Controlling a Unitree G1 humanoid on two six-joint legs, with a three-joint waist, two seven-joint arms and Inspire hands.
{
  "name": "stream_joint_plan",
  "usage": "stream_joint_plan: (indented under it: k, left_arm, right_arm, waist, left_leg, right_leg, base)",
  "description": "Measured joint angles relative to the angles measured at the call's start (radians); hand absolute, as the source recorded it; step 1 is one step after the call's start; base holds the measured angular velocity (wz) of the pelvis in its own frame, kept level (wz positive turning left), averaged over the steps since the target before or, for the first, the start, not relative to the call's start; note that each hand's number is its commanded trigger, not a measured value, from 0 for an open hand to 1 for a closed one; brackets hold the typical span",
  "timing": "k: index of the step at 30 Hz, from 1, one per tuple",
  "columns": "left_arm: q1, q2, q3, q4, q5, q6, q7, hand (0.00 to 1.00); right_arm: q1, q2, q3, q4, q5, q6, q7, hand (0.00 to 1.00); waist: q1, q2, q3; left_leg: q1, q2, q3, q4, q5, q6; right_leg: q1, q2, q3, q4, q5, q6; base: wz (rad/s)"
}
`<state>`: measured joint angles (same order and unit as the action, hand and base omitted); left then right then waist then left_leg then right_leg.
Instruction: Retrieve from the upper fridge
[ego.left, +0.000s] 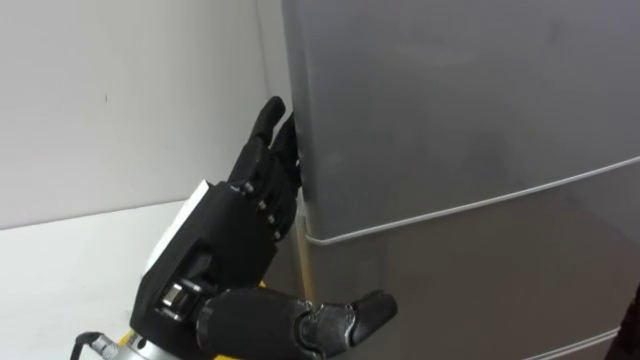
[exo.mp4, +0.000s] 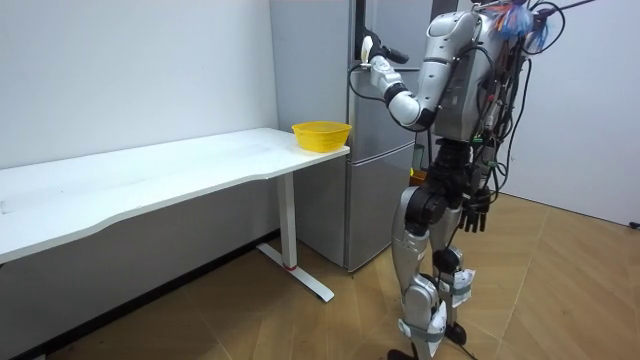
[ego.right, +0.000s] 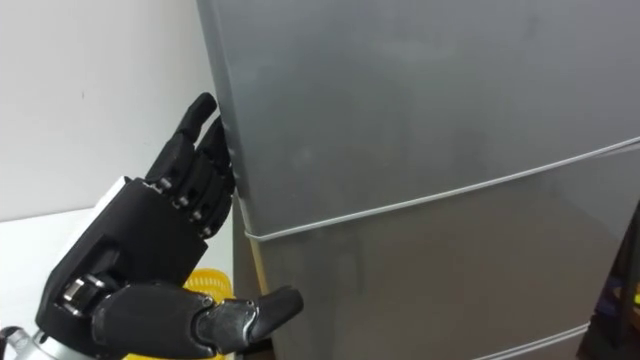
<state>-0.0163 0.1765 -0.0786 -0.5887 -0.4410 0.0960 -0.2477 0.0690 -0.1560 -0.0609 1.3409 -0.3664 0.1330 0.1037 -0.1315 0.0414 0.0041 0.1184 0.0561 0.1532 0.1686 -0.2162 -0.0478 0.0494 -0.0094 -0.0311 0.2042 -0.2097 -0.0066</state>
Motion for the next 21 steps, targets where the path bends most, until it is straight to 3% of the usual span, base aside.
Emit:
stream_joint_plan:
  k: [10, 18, 21]
  left_arm:
    - [0.000, 0.002, -0.002, -0.001, -0.042, 0.000, 0.000, 0.00]
    - [0.000, 0.039, -0.003, -0.009, -0.077, 0.000, -0.001, 0.00]
    - [0.000, 0.046, -0.004, -0.016, -0.077, 0.000, -0.001, 0.00]
  right_arm:
    - [-0.002, -0.001, 0.033, -0.002, -0.001, -0.002, 0.019, 0.00]
    - [-0.004, -0.015, 0.040, -0.009, 0.000, -0.008, 0.023, 0.00]
    - [-0.008, -0.026, 0.040, -0.007, 0.000, -0.011, 0.022, 0.00]
  waist:
    - [0.001, 0.001, -0.0015]
    - [0.002, 0.004, -0.0092]
    - [0.002, 0.003, -0.0084]
  left_leg:
    - [-0.001, 0.000, 0.001, 0.000, 0.000, 0.000]
    - [-0.001, 0.000, 0.001, 0.001, 0.000, 0.000]
    - [-0.001, 0.000, 0.000, 0.002, 0.000, 0.000]
  right_leg:
    - [0.000, -0.001, -0.002, -0.001, 0.000, 0.000]
    - [0.000, -0.001, -0.002, 0.001, 0.000, 0.000]
    - [0.001, -0.001, -0.003, 0.001, 0.001, 0.000]
  base:
    - [0.00]
    - [0.00]
    - [0.00]
